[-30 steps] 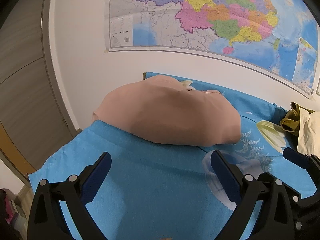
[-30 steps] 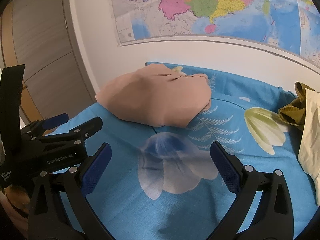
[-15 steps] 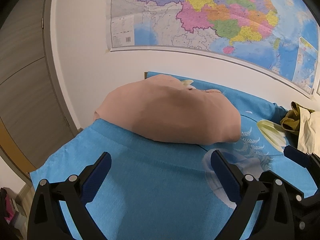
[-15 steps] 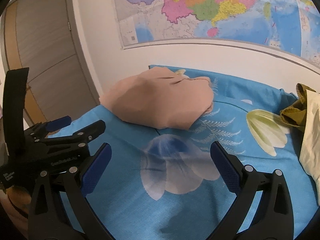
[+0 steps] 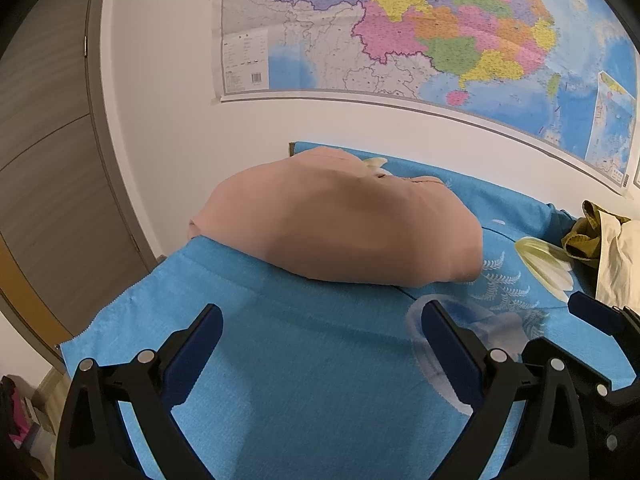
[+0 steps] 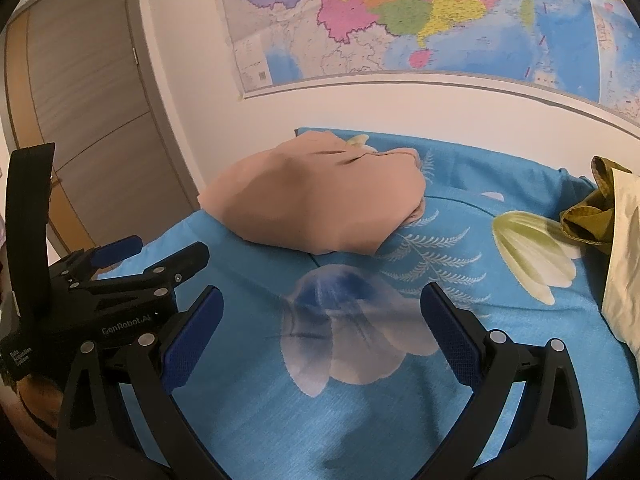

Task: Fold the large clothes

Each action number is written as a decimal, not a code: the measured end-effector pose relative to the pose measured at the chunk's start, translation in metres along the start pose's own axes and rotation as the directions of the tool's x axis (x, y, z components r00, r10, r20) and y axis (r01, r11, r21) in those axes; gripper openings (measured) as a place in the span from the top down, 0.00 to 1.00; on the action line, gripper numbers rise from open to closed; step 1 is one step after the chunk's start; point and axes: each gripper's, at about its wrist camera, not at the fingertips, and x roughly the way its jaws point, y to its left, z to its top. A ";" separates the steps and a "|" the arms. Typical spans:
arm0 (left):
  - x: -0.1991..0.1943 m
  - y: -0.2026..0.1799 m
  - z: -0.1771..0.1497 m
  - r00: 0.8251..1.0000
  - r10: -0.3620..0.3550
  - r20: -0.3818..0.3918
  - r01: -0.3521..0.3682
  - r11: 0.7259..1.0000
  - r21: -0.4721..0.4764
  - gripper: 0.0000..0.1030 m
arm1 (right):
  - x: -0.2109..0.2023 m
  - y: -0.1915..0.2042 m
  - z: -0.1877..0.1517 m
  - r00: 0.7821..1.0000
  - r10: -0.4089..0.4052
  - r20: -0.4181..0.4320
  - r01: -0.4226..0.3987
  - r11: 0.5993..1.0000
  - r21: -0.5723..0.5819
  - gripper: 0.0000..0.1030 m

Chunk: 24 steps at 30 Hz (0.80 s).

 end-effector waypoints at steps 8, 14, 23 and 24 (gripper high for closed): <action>0.002 0.001 0.000 1.000 -0.002 -0.005 0.002 1.000 0.002 0.07 | 0.001 -0.001 -0.001 1.000 0.004 0.000 -0.004 1.000 0.003 0.05; 0.002 0.001 0.000 1.000 -0.003 -0.006 0.003 1.000 0.005 0.07 | 0.001 0.000 -0.002 1.000 0.004 -0.003 -0.004 1.000 0.004 0.05; 0.002 -0.001 -0.001 1.000 -0.001 -0.006 0.001 1.000 0.003 0.07 | 0.002 0.001 -0.003 1.000 0.008 -0.006 -0.008 1.000 0.006 0.05; 0.002 -0.001 -0.001 1.000 -0.002 -0.006 0.002 1.000 0.003 0.07 | 0.002 0.001 -0.003 1.000 0.008 -0.005 -0.008 1.000 0.008 0.05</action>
